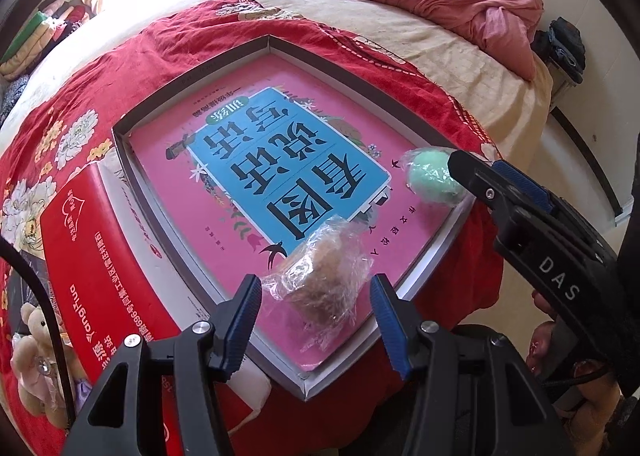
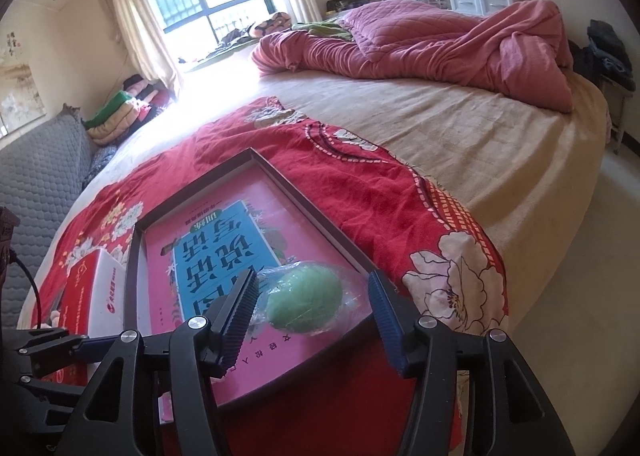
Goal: Organize soft objects
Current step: 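Open the left tool on the tray while the right tool releases the green ball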
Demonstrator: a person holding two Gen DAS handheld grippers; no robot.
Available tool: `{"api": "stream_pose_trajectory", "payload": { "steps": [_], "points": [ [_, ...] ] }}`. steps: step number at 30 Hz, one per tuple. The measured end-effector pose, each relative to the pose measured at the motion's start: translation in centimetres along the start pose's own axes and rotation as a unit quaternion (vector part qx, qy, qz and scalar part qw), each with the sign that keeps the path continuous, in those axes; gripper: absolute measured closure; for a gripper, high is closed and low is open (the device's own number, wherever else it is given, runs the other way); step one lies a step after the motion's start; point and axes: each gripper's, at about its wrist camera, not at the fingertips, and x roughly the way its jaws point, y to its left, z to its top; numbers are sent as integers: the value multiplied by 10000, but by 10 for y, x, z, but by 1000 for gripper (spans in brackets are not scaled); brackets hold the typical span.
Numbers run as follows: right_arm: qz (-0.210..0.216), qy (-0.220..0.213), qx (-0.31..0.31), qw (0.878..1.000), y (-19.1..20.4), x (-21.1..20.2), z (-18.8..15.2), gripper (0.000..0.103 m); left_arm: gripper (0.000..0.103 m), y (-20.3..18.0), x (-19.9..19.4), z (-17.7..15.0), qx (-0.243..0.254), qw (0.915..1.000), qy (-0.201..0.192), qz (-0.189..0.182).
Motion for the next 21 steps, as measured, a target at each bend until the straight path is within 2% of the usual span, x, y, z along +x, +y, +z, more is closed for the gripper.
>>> {"api": "stream_pose_trajectory", "payload": {
  "steps": [3, 7, 11, 16, 21],
  "points": [
    [-133, 63, -52, 9999, 0, 3, -1, 43, 42, -2, -7, -3, 2, 10000, -84, -23],
    [-105, 63, -115, 9999, 3, 3, -2, 42, 41, -5, -21, -7, -27, 9996, -273, -100],
    [63, -24, -156, 9999, 6, -2, -3, 29, 37, -6, -36, -11, -53, 9986, -498, -152],
    [108, -210, -273, 9993, 11, -10, -3, 29, 33, 2, -48, -21, -364, 9964, -670, -369],
    [-24, -527, -423, 9977, 19, -23, -1, 26, 31, 9, -61, -27, -420, 9951, -850, -292]
  ]
}}
